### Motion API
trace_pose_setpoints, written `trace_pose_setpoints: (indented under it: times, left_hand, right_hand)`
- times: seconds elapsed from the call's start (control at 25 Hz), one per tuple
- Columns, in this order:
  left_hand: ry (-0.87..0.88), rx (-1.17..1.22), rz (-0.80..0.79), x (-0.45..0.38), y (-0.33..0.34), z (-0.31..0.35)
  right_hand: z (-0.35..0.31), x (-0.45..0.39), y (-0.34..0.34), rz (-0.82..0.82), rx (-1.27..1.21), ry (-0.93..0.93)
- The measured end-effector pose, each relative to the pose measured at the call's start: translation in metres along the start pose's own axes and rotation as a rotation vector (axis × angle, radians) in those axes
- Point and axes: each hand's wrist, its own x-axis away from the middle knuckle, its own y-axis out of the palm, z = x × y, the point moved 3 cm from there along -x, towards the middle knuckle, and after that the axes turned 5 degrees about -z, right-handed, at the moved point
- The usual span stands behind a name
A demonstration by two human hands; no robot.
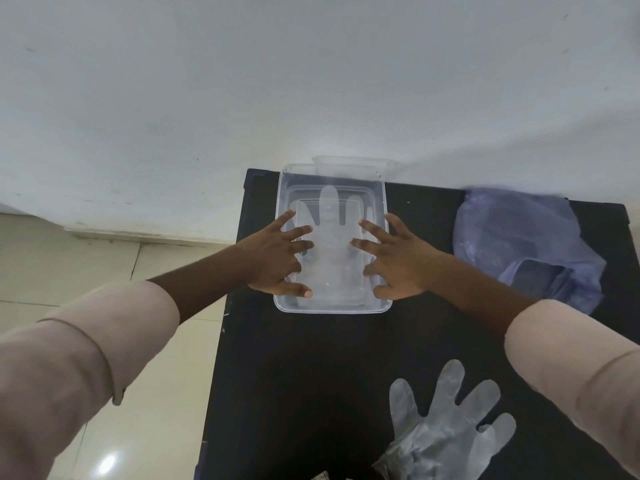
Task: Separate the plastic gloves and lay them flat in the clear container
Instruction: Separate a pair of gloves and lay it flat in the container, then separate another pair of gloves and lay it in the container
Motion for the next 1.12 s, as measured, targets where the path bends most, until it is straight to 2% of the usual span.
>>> trace_pose_setpoints:
  times: [0.12, 0.16, 0.28, 0.36, 0.44, 0.48, 0.6, 0.8, 1.12]
  left_hand:
    - [-0.038, 0.177, 0.047, 0.002, -0.015, 0.001]
    - [-0.048, 0.349, 0.125, 0.003, -0.026, 0.001]
    - [-0.086, 0.951, 0.513, 0.006, -0.061, 0.005]
    - [-0.112, 1.23, 0.666, 0.007, -0.084, 0.017]
    - [-0.085, 1.506, 0.635, 0.006, -0.102, 0.041]
    - [-0.051, 1.601, 0.589, 0.004, -0.111, 0.059]
    - [-0.029, 1.687, 0.532, -0.003, -0.119, 0.098]
    - [-0.04, 1.671, 0.445, -0.008, -0.11, 0.169]
    - [-0.19, 1.782, 0.288, -0.005, -0.046, 0.29]
  right_hand:
    - [-0.004, 0.013, -0.014, 0.179, -0.22, 0.057]
    - [-0.005, 0.023, -0.021, 0.301, -0.392, 0.095]
    - [-0.003, 0.059, -0.03, 0.694, -0.973, 0.251]
    - [-0.004, 0.078, -0.024, 0.802, -1.386, 0.357]
    - [-0.011, 0.09, -0.011, 0.829, -1.75, 0.437]
    - [-0.017, 0.099, -0.002, 0.846, -1.857, 0.482]
    - [-0.033, 0.118, 0.02, 0.862, -2.003, 0.553]
    - [-0.061, 0.164, 0.065, 0.873, -2.086, 0.642]
    - [-0.136, 0.208, 0.168, 0.759, -2.221, 0.67]
